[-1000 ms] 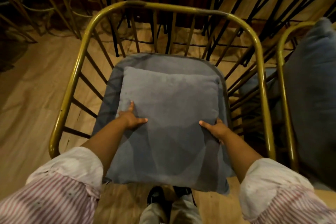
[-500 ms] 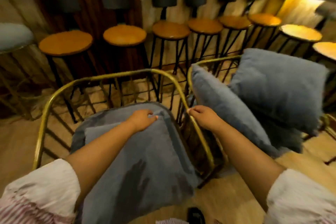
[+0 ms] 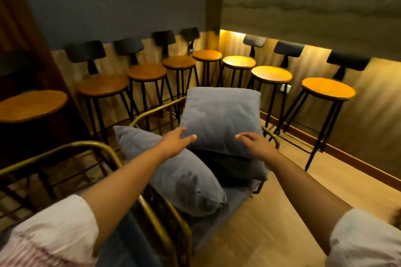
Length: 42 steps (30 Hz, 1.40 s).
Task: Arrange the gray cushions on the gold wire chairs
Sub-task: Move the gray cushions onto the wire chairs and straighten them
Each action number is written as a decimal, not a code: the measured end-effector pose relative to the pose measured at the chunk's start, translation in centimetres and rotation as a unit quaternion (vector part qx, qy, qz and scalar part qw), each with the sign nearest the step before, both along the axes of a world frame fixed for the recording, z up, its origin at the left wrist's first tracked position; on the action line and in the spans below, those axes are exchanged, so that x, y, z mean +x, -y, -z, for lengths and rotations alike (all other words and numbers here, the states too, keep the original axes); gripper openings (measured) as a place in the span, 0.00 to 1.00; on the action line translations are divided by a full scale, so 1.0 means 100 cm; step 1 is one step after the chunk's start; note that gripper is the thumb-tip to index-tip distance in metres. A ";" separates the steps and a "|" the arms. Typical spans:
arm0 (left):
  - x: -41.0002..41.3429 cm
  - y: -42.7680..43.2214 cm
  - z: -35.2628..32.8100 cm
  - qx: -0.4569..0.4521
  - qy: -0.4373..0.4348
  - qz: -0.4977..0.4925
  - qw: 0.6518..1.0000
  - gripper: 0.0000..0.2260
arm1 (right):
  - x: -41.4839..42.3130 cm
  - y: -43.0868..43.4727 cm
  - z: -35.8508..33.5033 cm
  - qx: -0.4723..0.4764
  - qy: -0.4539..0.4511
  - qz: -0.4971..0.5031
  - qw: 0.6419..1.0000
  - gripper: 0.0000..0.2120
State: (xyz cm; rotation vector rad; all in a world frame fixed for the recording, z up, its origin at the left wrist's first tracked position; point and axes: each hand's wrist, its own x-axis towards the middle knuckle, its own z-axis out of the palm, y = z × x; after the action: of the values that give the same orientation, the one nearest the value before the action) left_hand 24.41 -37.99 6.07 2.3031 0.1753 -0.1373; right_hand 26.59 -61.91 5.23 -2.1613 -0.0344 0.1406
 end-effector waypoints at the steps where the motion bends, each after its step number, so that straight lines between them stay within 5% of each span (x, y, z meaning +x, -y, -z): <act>1: 0.017 0.018 0.001 -0.008 -0.003 0.001 1.000 0.28 | 0.014 0.019 0.001 0.001 -0.006 0.010 1.000 0.17; 11: 0.159 0.121 0.032 -0.045 -0.030 -0.051 0.997 0.29 | 0.170 0.120 0.024 0.014 -0.111 0.054 0.992 0.24; 18: 0.256 0.097 0.066 -0.056 -0.049 -0.112 0.991 0.29 | 0.273 0.114 0.072 0.067 -0.183 0.077 0.978 0.33; 23: 0.340 0.067 0.100 -0.096 -0.066 -0.169 0.979 0.31 | 0.354 0.103 0.111 0.066 -0.154 0.107 0.980 0.35; 27: 0.393 0.037 0.127 -0.074 -0.094 -0.179 0.977 0.38 | 0.407 0.096 0.134 0.123 -0.165 0.137 0.969 0.51; 29: 0.413 0.020 0.139 -0.040 -0.112 -0.187 0.975 0.39 | 0.422 0.097 0.147 0.158 -0.180 0.166 0.957 0.54; 33: 0.431 -0.005 0.150 -0.116 -0.140 -0.218 0.959 0.45 | 0.442 0.101 0.172 0.155 -0.214 0.186 0.946 0.55; 36: 0.431 -0.016 0.170 -0.144 -0.168 -0.222 0.950 0.40 | 0.444 0.102 0.180 0.152 -0.231 0.189 0.942 0.59; 42: 0.417 -0.010 0.163 -0.189 -0.122 -0.255 0.940 0.39 | 0.430 0.103 0.167 0.189 -0.205 0.196 0.940 0.52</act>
State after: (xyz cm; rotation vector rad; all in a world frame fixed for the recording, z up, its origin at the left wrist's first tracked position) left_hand 66.11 -36.95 -10.23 1.7862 0.7945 -0.1725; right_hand 69.60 -72.19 -11.45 -1.6809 0.5628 0.3208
